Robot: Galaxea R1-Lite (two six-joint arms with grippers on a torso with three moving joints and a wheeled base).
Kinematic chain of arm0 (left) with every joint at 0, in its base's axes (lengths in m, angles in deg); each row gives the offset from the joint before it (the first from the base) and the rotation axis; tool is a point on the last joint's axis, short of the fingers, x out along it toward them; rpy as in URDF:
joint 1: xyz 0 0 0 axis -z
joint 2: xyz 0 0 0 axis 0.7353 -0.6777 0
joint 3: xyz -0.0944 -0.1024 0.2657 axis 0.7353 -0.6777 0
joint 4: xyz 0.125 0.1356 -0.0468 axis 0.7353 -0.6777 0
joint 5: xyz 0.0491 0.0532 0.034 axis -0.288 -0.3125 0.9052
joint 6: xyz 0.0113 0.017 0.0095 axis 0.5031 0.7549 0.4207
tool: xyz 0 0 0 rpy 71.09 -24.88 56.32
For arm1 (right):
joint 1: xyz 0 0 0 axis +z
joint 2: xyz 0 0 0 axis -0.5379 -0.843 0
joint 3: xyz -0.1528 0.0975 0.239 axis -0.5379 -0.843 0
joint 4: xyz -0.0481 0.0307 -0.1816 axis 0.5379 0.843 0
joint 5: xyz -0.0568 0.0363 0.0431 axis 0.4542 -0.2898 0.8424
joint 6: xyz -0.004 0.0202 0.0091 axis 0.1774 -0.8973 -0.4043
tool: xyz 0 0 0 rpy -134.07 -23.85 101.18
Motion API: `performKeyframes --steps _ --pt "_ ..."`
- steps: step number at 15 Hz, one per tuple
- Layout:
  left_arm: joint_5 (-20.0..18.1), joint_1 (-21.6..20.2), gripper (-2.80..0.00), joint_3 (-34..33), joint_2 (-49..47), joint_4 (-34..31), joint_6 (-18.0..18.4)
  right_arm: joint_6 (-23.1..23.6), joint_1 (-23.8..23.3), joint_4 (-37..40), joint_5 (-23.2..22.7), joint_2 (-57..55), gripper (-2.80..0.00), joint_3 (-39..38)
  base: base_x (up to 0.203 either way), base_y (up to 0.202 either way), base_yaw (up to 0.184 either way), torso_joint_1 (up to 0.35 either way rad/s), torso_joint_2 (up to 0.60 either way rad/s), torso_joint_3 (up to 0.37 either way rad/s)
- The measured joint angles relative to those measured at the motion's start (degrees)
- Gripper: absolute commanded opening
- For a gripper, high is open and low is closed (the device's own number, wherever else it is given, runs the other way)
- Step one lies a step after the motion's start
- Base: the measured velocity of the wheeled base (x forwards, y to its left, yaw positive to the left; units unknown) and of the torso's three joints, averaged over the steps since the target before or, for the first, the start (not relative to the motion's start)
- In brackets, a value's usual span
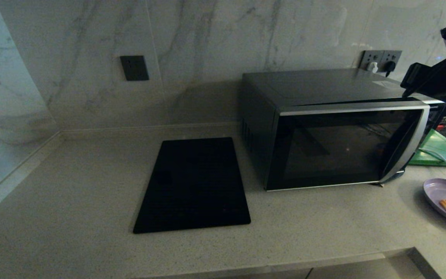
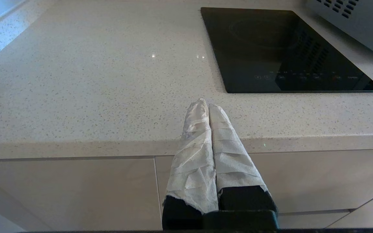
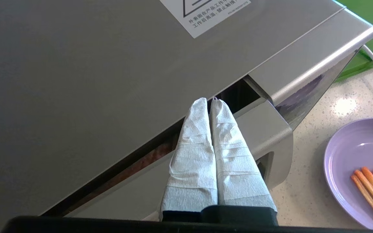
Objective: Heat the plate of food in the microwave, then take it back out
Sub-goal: Open the microwave oven
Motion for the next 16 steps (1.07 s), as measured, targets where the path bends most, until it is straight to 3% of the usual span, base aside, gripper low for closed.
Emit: performKeyframes --steps 16 --pt "-0.01 0.00 -2.80 0.00 0.00 0.00 -0.01 -0.96 -0.85 0.59 0.17 -0.21 -2.80 -2.94 0.000 0.000 0.000 0.000 0.00 0.000"
